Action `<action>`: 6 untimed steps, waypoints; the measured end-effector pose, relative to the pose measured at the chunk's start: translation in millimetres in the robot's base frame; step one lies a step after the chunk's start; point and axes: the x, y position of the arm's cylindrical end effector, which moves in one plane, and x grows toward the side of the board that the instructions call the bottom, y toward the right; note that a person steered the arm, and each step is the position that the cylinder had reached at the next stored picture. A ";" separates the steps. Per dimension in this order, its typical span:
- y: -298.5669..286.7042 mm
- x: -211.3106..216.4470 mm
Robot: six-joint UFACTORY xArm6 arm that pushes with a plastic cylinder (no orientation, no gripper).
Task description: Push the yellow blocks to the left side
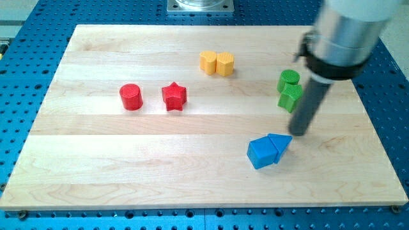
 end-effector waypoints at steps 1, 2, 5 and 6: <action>-57.5 0.7; -66.8 -24.5; -62.6 -155.7; -141.4 -124.7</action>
